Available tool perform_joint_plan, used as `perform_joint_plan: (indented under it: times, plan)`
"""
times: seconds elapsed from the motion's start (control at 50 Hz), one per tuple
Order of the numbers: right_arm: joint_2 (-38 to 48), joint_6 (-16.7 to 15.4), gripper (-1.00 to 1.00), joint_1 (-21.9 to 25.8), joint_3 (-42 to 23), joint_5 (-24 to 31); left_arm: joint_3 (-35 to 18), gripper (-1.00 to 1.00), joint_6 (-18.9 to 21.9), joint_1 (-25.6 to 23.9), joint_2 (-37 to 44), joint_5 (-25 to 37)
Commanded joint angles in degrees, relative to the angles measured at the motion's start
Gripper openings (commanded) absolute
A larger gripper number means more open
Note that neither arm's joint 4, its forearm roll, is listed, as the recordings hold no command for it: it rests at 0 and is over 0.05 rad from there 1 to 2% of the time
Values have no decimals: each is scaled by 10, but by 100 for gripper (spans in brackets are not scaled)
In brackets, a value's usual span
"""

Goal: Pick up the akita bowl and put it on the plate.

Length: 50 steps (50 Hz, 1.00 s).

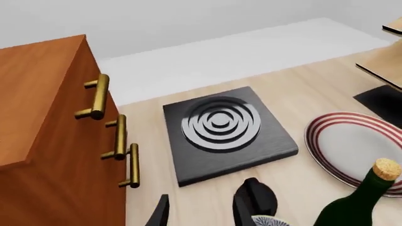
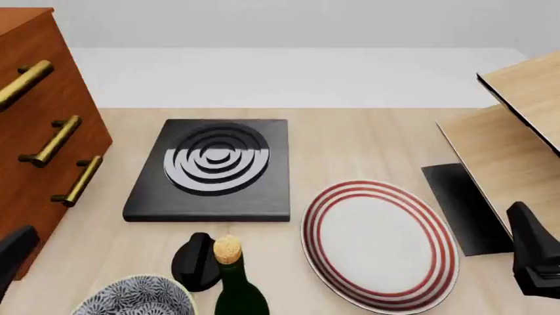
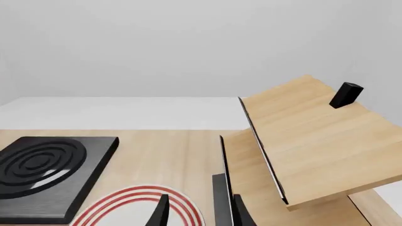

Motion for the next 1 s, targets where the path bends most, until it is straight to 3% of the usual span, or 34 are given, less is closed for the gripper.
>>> perform_joint_plan:
  times: [0.02,0.06,0.1,0.12,0.16,0.5,1.0]
  plan:
    - [-1,0,100,0,0,1,-71,100,27,-16,0,129]
    - [-2,0,100,0,0,1,-73,100,21,-15,0,138]
    - [-1,0,100,0,0,1,-70,100,53,-1,0,142]
    - [-1,0,100,0,0,1,-66,100,29,-5,0,150]
    - [-1,0,100,0,0,1,-66,100,46,-3,0,153]
    - [-1,0,100,0,0,1,-76,100,59,-34,0,225]
    - [-2,0,100,0,-1,3,-6,100,56,-75,0,218]
